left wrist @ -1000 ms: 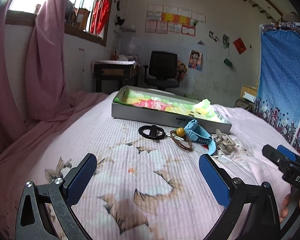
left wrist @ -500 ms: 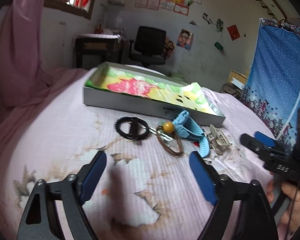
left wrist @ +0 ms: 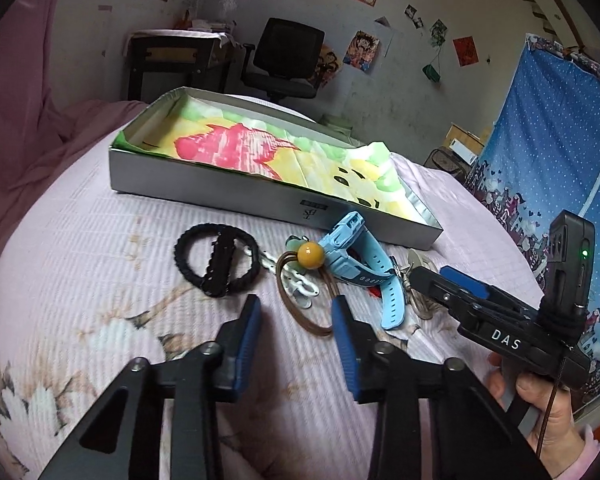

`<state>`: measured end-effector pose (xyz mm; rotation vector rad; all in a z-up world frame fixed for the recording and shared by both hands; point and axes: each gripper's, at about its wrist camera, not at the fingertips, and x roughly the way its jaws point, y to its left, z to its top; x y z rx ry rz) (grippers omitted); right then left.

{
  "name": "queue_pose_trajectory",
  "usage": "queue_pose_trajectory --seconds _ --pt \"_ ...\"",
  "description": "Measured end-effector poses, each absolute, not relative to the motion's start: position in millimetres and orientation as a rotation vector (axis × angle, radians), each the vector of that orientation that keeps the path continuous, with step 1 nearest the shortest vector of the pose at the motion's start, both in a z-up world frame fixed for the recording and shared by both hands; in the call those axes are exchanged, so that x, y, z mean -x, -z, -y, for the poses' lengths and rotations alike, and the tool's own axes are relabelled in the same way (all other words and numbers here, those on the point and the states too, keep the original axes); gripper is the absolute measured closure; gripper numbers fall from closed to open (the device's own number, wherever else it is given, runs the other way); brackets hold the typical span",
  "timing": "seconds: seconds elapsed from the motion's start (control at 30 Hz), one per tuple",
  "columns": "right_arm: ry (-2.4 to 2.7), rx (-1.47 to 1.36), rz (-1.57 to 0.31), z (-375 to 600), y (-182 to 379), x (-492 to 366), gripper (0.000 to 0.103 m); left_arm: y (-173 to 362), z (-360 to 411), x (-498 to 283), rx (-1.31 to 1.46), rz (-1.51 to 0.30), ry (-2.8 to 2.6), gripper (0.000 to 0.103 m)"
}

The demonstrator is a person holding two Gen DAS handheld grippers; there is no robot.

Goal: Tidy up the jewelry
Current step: 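Grasp the beige buckle with the right tool while the left tool grasps the brown beaded hair tie, then release the buckle into the grey box while the left tool drops the hair tie there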

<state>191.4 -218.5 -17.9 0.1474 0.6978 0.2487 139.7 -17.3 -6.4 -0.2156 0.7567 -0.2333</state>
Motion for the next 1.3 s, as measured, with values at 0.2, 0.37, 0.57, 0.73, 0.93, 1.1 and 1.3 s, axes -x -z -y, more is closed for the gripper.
queue_pose_trajectory --seconds 0.2,0.37,0.57,0.73,0.93,1.1,1.3 --pt "-0.286 -0.191 -0.732 218 25 -201 0.045 8 21 -146 0.230 -0.779 0.234 0.095" --pt "-0.298 -0.209 -0.737 218 27 -201 0.049 8 25 -139 0.218 -0.766 0.233 0.098" --pt "-0.304 -0.245 -0.753 224 30 -199 0.050 3 27 -126 0.192 -0.744 0.248 0.100" --pt "-0.304 -0.275 -0.738 229 30 -194 0.051 -3 29 -116 0.181 -0.724 0.263 0.100" --pt "-0.295 -0.327 -0.706 244 26 -182 0.051 -23 29 -114 0.182 -0.687 0.296 0.100" --pt "-0.283 -0.345 -0.654 256 16 -174 0.051 -46 30 -116 0.177 -0.642 0.318 0.100" --pt "-0.279 -0.320 -0.564 259 -3 -177 0.051 -68 32 -135 0.158 -0.593 0.319 0.100"
